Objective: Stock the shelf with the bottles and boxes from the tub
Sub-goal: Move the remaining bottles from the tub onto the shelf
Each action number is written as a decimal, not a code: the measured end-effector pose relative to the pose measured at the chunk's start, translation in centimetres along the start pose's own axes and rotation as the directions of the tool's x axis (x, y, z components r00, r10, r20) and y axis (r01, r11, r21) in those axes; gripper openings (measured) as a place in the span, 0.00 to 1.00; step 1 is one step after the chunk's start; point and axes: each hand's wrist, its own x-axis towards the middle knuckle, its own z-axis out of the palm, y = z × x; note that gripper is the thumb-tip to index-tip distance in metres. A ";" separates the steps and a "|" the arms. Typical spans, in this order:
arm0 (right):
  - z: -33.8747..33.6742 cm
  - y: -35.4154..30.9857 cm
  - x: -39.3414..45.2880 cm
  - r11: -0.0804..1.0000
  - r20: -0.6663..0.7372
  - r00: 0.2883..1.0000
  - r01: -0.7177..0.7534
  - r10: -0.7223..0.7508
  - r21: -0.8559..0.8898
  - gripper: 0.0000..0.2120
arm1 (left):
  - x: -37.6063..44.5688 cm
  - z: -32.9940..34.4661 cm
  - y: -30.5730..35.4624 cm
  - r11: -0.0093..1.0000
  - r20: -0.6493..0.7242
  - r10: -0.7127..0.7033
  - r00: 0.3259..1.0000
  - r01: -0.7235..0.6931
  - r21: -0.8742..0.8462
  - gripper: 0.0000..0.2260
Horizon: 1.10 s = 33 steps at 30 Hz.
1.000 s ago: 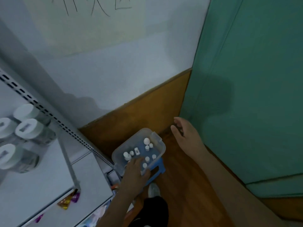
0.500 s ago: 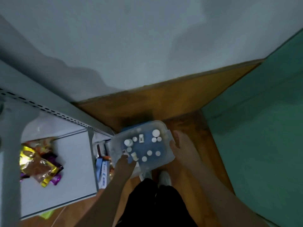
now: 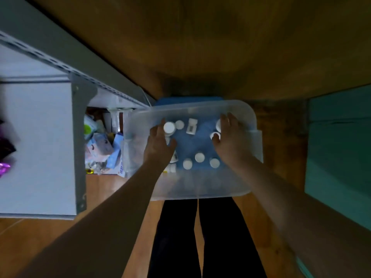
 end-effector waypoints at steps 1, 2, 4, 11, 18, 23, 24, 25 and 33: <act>0.8 0.1 0.7 0.999 0.023 1.000 -0.019 0.020 -0.031 0.31 | 0.6 0.7 -0.4 0.999 -0.001 0.029 1.000 -0.029 0.037 0.31; 1.4 0.3 1.3 0.997 0.042 0.999 -0.023 0.026 -0.068 0.31 | 1.1 1.3 -0.7 0.997 -0.010 0.054 0.998 -0.053 0.058 0.30; 2.4 0.9 2.3 0.994 0.052 0.999 -0.004 0.010 -0.107 0.27 | 2.0 2.1 -1.2 0.995 -0.048 0.077 0.996 -0.073 0.071 0.27; 3.3 1.3 2.7 0.992 -0.012 0.998 -0.053 0.055 0.116 0.25 | 1.8 1.6 -1.3 0.999 -0.108 0.044 0.993 -0.044 -0.002 0.20; -1.7 0.3 -1.5 0.783 0.049 0.995 -0.101 0.090 0.614 0.21 | -4.2 -2.3 2.7 0.965 -0.133 -0.077 0.988 0.040 -0.258 0.23; -10.0 -2.0 -6.0 0.505 0.073 0.990 -0.125 0.121 0.854 0.18 | -9.2 -7.9 8.0 0.791 -0.059 -0.119 0.991 0.058 -0.609 0.19; -12.4 -2.8 -7.0 0.456 0.071 0.988 -0.125 0.134 0.881 0.18 | -10.5 -9.3 9.3 0.724 -0.051 -0.119 0.992 0.052 -0.688 0.19; -14.9 -3.7 -8.0 0.401 0.073 0.988 -0.121 0.135 0.908 0.18 | -11.8 -10.9 10.8 0.658 -0.049 -0.116 0.992 0.040 -0.752 0.19; -32.6 -12.9 -17.2 -0.105 -0.095 0.990 0.084 -0.101 0.991 0.11 | -24.5 -24.3 21.7 -0.040 -0.123 0.073 0.990 -0.121 -0.992 0.19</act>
